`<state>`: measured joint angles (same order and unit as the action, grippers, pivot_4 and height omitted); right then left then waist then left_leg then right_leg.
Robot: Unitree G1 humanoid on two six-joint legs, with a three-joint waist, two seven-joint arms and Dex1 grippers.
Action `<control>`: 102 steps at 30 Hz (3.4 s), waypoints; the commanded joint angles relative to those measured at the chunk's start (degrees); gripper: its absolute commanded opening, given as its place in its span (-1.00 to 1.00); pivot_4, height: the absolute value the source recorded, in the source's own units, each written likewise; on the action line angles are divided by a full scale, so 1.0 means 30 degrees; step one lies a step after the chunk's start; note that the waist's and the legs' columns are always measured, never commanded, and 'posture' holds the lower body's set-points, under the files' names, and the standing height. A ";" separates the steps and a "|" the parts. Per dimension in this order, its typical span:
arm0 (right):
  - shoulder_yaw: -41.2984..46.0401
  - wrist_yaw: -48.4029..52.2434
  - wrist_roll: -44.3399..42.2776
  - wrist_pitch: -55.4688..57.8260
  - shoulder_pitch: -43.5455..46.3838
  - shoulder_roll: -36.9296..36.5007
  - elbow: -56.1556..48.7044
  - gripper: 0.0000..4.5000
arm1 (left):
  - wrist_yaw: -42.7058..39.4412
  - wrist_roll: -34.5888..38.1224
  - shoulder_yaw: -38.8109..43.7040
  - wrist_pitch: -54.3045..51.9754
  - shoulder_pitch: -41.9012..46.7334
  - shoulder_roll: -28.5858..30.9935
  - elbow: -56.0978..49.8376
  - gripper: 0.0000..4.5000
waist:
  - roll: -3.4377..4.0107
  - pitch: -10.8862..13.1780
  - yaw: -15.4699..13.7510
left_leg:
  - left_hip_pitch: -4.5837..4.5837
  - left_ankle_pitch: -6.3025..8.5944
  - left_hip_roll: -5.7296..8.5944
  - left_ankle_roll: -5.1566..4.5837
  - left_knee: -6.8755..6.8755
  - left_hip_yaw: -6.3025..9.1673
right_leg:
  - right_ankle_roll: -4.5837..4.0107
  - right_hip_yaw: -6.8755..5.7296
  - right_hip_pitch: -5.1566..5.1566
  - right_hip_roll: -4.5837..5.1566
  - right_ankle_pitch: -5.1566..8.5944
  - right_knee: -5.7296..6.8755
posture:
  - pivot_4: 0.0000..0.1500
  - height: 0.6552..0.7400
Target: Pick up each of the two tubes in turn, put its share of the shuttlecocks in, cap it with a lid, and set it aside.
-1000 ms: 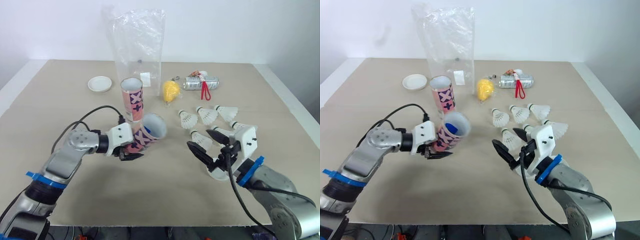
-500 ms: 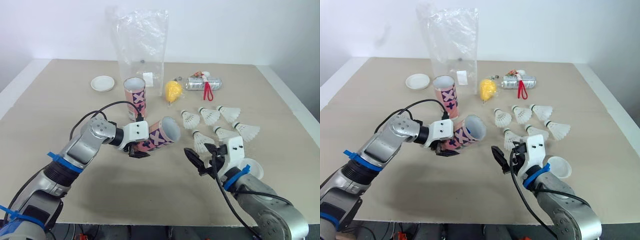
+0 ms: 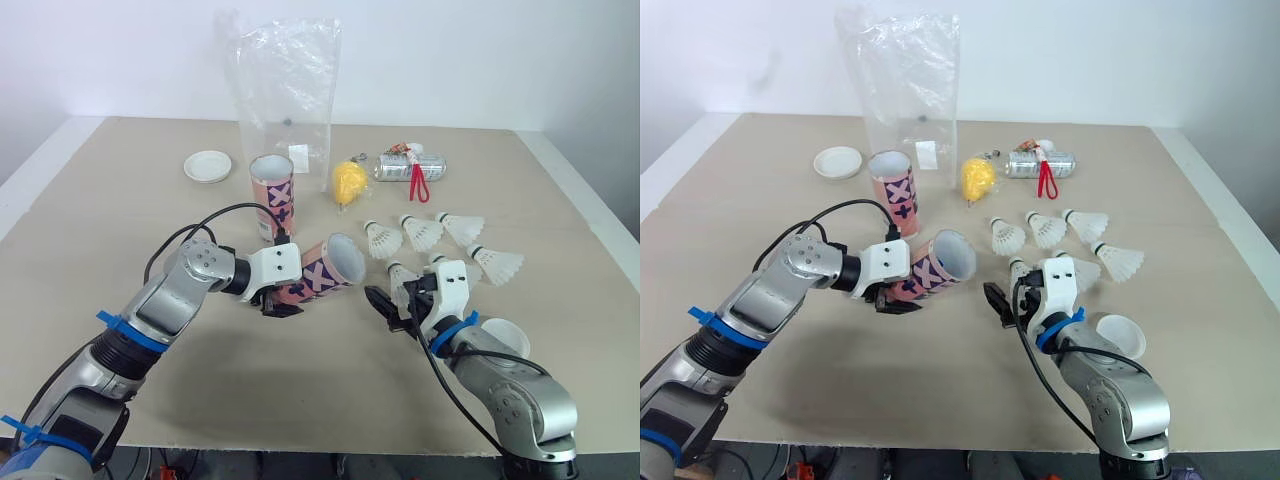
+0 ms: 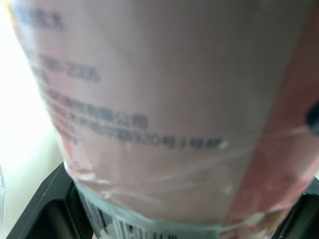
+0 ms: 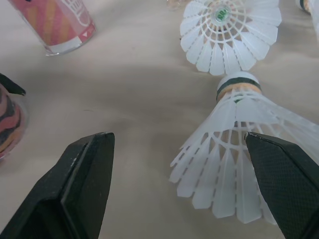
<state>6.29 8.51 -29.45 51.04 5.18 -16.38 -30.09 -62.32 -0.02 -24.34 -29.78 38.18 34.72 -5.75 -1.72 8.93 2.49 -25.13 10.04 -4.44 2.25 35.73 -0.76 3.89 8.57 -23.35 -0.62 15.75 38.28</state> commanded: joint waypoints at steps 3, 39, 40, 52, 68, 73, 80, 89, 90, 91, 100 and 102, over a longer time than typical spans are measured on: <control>-0.0161 -0.0582 0.0893 -0.0482 0.0569 0.0250 0.0133 0.02 | 0.0342 -0.0176 -0.0012 0.0141 -0.0230 -0.0134 -0.0358 0.65 | 0.0003 -0.0002 0.0002 | 0.0003 -0.0002 0.0000 -0.0002 0.0005 0.0004 | 0.0004 -0.0001 0.0001 -0.0001 -0.0003 0.0002 | 1.00 1.00; -0.0990 1.4880 0.4264 -1.2392 0.5230 -1.3435 -0.1173 -0.97 | -0.0706 0.0832 0.0195 -0.0939 0.0617 -0.0894 0.1140 0.65 | 0.0052 0.0023 0.0040 | -0.0011 -0.0071 0.0160 -0.0112 0.0047 0.0121 | 0.0065 -0.0004 0.0070 0.0069 -0.0006 0.0002 | 1.00 1.00; -0.1384 1.5006 0.4465 -1.2567 0.5589 -1.3319 -0.1005 -0.97 | -0.0723 0.0798 0.0182 -0.0964 0.0640 -0.0896 0.1128 0.65 | 0.0050 0.0024 0.0041 | -0.0014 -0.0071 0.0161 -0.0111 0.0041 0.0127 | 0.0073 -0.0005 0.0071 0.0069 0.0000 0.0004 | 1.00 1.00; -0.4587 1.6447 0.7311 -1.4545 0.8189 -1.2589 0.0827 -0.97 | -0.0516 0.0848 0.0118 -0.1635 0.0477 -0.0978 0.0389 0.65 | 0.0059 0.0028 0.0007 | -0.0040 -0.0065 0.0186 -0.0115 0.0024 0.0152 | 0.0072 -0.0010 0.0056 0.0081 0.0026 0.0013 | 1.00 1.00; 0.1504 1.1212 0.0507 -0.5019 0.6580 -0.8734 -0.0828 0.98 | 0.0208 0.0898 0.0430 -0.1639 0.0418 -0.1163 0.0756 0.65 | 0.0048 0.0022 -0.0123 | -0.0041 -0.0066 0.0204 -0.0115 0.0083 0.0240 | -0.0032 -0.0076 0.0090 0.0088 0.0017 0.0127 | 1.00 1.00; 0.1982 0.4932 0.1450 -0.2808 0.3187 -0.3846 -0.1830 0.98 | 0.0251 0.0976 0.0573 -0.1531 0.0375 -0.0944 0.0784 0.65 | 0.0066 0.0029 -0.0121 | -0.0041 -0.0070 0.0219 -0.0110 0.0144 0.0284 | -0.0068 -0.0119 0.0068 0.0084 0.0051 0.0269 | 1.00 1.00; -0.1069 0.0131 0.5219 -0.3049 0.2801 -0.0627 -0.0668 0.98 | 0.0172 0.1053 0.0629 -0.1796 0.0192 -0.0421 0.0310 0.65 | 0.0088 0.0032 0.0105 | -0.0034 -0.0110 0.0217 -0.0121 0.0150 0.0292 | 0.0023 -0.0122 0.0045 0.0073 0.0067 0.0281 | 1.00 1.00; -0.2581 -0.1922 0.7209 -0.4189 0.4458 0.1963 0.2842 0.98 | 0.0201 0.1452 0.1250 -0.2402 -0.0318 0.0408 -0.0397 0.65 | 0.0088 0.0032 0.0145 | -0.0043 -0.0115 0.0214 -0.0121 0.0094 0.0300 | 0.0009 -0.0122 0.0023 0.0060 0.0083 0.0280 | 1.00 1.00; -0.2517 -0.2069 0.7330 -0.4339 0.4692 0.2188 0.3279 0.98 | 0.0212 0.1396 0.1231 -0.2330 -0.0314 0.0572 -0.0307 0.65 | 0.0087 0.0032 0.0140 | -0.0043 -0.0115 0.0214 -0.0122 0.0076 0.0309 | 0.0004 -0.0124 0.0019 0.0057 0.0083 0.0280 | 1.00 1.00; -0.2494 -0.2175 0.7443 -0.4536 0.4875 0.2350 0.3625 0.98 | 0.0233 0.1339 0.1202 -0.2261 -0.0300 0.0700 -0.0247 0.65 | 0.0087 0.0032 0.0138 | -0.0043 -0.0116 0.0214 -0.0122 0.0070 0.0320 | -0.0005 -0.0139 0.0020 0.0055 0.0090 0.0280 | 1.00 1.00; -0.1902 -0.3465 0.7503 -0.4968 0.6143 0.4686 0.5704 0.98 | 0.0432 0.1272 0.1101 -0.2104 -0.0053 0.0951 0.0025 0.65 | 0.0087 0.0032 0.0169 | -0.0034 -0.0119 0.0209 -0.0118 0.0030 0.0349 | -0.0033 -0.0164 0.0020 0.0044 0.0103 0.0281 | 1.00 1.00; -0.1771 -0.3634 0.7445 -0.4910 0.6364 0.5112 0.5966 0.98 | 0.0447 0.1257 0.1081 -0.2104 -0.0094 0.0974 -0.0044 0.65 | 0.0088 0.0033 0.0174 | -0.0035 -0.0119 0.0209 -0.0116 0.0029 0.0348 | -0.0034 -0.0164 0.0018 0.0045 0.0102 0.0281 | 1.00 1.00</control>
<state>0.37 -1.64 -6.79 37.43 22.61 -1.69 -11.17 -61.57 4.52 -22.01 -36.08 37.51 36.68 -5.63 -1.46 9.03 3.01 -25.23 9.68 -3.81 1.91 35.82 0.29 3.79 8.07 -23.29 -0.49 16.05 39.12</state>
